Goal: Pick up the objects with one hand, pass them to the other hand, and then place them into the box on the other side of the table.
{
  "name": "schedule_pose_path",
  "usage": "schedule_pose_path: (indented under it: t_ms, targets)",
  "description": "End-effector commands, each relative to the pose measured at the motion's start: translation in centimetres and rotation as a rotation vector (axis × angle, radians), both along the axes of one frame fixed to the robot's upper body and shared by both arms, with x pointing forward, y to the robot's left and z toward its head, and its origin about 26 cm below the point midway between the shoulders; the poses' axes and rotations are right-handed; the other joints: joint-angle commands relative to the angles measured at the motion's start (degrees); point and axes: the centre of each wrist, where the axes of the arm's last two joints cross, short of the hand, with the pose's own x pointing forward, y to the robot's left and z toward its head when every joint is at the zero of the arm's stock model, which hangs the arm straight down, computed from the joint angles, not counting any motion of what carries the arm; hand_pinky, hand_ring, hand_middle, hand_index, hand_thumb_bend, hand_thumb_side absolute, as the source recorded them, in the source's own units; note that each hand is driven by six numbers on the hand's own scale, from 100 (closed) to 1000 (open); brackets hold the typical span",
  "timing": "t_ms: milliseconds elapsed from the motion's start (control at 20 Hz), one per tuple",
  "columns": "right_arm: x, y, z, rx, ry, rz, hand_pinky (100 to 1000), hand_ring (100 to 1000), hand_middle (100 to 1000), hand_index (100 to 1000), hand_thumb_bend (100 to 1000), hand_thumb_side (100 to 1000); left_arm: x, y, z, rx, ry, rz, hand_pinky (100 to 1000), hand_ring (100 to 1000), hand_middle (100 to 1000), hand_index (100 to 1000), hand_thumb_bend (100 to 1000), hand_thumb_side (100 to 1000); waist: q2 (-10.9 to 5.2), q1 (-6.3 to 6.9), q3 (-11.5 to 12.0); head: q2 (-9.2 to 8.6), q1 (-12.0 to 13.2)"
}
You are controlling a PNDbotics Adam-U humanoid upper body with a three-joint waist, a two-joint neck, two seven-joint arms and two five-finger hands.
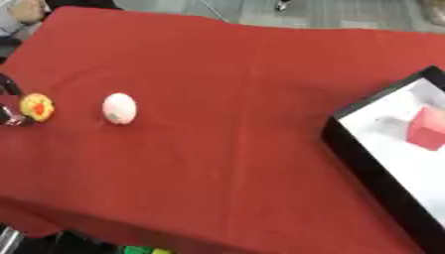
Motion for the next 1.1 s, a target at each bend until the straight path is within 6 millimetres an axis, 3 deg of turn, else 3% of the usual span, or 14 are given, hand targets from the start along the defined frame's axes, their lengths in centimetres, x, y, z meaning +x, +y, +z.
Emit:
schedule_pose_path:
  t_ms: [50,300,450,550,900,1100]
  targets:
    - [-0.3,-0.3,1.0,-0.027,-0.026,-0.01,1000,865,907,924,100,363,-0.1,0.6,1.6,0.018,-0.046,0.026,894,841,756,756,395,283,0.18,-0.61,0.0,-0.74,0.4]
    - [-0.3,-0.3,0.9,-0.034,-0.023,-0.012,1000,866,908,926,100,363,0.2,0.4,1.0,-0.002,-0.026,0.022,898,838,746,684,192,204,0.29,-0.6,-0.1,-0.6,0.2]
    - [-0.2,-0.4,0.8,-0.037,-0.018,-0.016,1000,866,908,926,100,368,0.3,0.2,1.4,-0.005,-0.015,0.006,895,836,743,640,147,125,0.29,-0.44,0.0,-0.44,0.1]
    - [-0.2,-0.5,0.8,-0.038,-0.014,-0.017,1000,866,907,926,100,362,0.3,0.2,1.9,-0.006,-0.017,-0.001,895,831,738,612,140,118,0.21,-0.35,0.1,-0.31,0.0]
    - [-0.5,-0.6,1.0,-0.02,-0.01,-0.004,1000,864,903,926,100,370,-0.4,-1.5,6.4,0.011,-0.17,-0.114,888,788,680,585,100,135,-0.41,-0.28,0.3,0.06,-0.7]
    - [-0.7,-0.4,1.4,0.0,-0.007,0.016,1000,866,904,928,100,375,-1.2,-4.5,9.4,-0.011,-0.297,-0.26,899,782,657,581,100,143,-0.89,-0.29,0.7,0.21,-1.3]
